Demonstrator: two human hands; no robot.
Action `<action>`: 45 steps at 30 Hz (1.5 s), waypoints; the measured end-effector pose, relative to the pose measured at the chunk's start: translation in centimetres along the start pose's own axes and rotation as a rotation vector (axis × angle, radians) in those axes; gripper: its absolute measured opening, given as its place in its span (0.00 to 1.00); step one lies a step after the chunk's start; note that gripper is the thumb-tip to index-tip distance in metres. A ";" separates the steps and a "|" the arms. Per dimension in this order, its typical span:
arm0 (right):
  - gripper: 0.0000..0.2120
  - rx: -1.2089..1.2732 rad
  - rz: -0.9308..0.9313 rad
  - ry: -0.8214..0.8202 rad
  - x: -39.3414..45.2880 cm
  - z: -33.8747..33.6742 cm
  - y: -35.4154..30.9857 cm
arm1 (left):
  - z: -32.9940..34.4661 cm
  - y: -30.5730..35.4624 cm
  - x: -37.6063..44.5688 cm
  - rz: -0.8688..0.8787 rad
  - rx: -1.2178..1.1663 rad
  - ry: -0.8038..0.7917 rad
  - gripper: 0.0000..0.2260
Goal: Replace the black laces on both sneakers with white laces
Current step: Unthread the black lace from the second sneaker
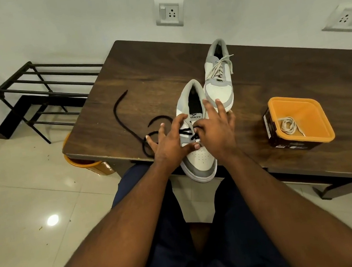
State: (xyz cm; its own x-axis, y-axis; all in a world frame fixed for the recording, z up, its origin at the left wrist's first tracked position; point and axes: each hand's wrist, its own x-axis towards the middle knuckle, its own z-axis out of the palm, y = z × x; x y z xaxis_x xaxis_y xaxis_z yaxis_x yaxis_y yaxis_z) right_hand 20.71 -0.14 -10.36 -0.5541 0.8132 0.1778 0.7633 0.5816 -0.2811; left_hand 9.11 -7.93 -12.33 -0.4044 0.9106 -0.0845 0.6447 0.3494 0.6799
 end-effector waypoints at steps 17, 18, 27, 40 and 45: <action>0.13 0.040 -0.019 0.080 0.0 -0.4 0.9 | 0.4 -0.6 0.0 0.005 -0.030 -0.023 0.39; 0.10 -0.011 -0.043 0.022 0.2 -0.1 0.5 | 0.4 -0.6 0.0 0.003 -0.024 -0.022 0.39; 0.11 0.791 0.272 0.604 1.7 -4.9 2.4 | 0.6 -1.0 0.3 -0.003 -0.040 -0.030 0.37; 0.25 0.417 0.048 0.075 -1.3 0.5 4.7 | 1.0 -0.9 0.6 0.169 0.036 0.149 0.30; 0.24 0.351 -0.093 -0.185 -0.7 0.5 4.6 | 1.2 0.8 1.0 0.309 0.055 0.294 0.11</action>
State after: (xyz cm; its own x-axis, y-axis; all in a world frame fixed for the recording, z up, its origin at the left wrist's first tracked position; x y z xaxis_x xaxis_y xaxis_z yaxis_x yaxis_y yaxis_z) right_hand 24.39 1.94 -12.27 -0.6902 0.7216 0.0541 0.5651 0.5841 -0.5827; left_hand 10.04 -6.45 -12.73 -0.3496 0.8753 0.3339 0.7951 0.0887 0.6000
